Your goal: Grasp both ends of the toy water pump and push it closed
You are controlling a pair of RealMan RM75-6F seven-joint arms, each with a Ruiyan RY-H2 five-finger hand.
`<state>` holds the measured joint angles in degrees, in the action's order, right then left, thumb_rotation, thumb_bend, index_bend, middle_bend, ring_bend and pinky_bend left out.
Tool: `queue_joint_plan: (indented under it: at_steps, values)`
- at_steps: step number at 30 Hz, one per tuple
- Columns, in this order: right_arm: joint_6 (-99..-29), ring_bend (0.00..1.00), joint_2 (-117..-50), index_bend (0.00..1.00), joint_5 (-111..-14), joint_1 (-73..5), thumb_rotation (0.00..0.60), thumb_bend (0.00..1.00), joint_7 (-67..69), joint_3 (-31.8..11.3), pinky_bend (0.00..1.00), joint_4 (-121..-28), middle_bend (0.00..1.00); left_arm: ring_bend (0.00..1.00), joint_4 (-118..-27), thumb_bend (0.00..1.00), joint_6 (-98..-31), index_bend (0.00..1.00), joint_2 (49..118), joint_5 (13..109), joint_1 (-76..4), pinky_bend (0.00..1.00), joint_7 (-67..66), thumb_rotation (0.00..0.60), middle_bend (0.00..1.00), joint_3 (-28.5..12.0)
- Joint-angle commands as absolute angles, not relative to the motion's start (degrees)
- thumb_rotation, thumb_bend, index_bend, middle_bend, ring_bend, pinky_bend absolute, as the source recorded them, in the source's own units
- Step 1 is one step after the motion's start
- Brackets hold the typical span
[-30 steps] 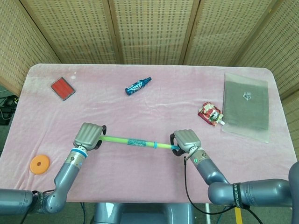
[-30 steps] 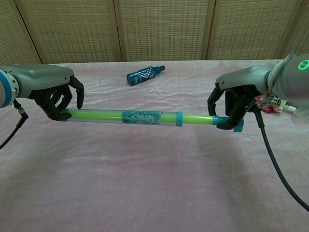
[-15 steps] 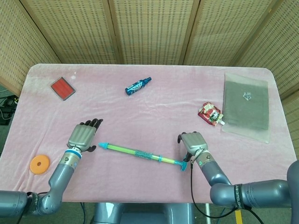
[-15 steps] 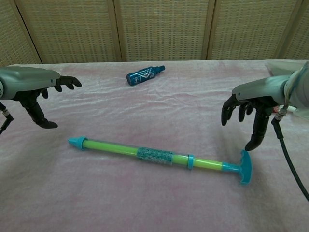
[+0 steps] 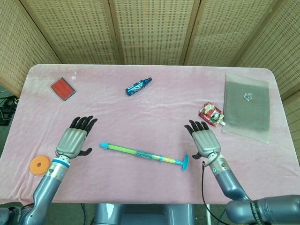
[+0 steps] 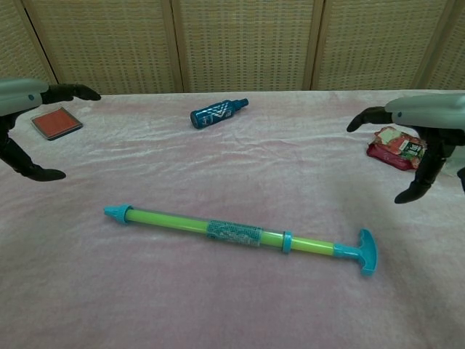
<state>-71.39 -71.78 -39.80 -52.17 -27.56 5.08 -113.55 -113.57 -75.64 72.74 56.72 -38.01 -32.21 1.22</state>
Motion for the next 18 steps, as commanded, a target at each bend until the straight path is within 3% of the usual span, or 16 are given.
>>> queue_joint_plan:
  at_steps: [1, 8, 18]
  values:
    - [-81.09, 0.0, -73.25, 0.09, -55.8, -41.36, 0.6, 0.21, -20.79, 11.23, 0.0, -109.94, 0.0, 0.0, -109.99, 0.24, -83.78, 0.0, 72.64, 69.54, -29.94, 0.0, -26.97, 0.6, 0.0, 7.42]
    - [-89.37, 0.0, -75.34, 0.06, -71.4, -29.31, 0.6, 0.21, -7.54, 14.9, 0.0, -98.44, 0.0, 0.0, -100.92, 0.24, -90.5, 0.0, 74.71, 79.87, -20.62, 0.0, -20.24, 0.6, 0.0, 12.74]
    - [-95.09, 0.0, -75.44, 0.0, -81.85, -20.26, 0.6, 0.21, -0.72, 16.72, 0.0, -90.06, 0.0, 0.0, -93.36, 0.23, -96.32, 0.0, 76.0, 87.61, -13.31, 0.0, -15.98, 0.6, 0.0, 14.51]
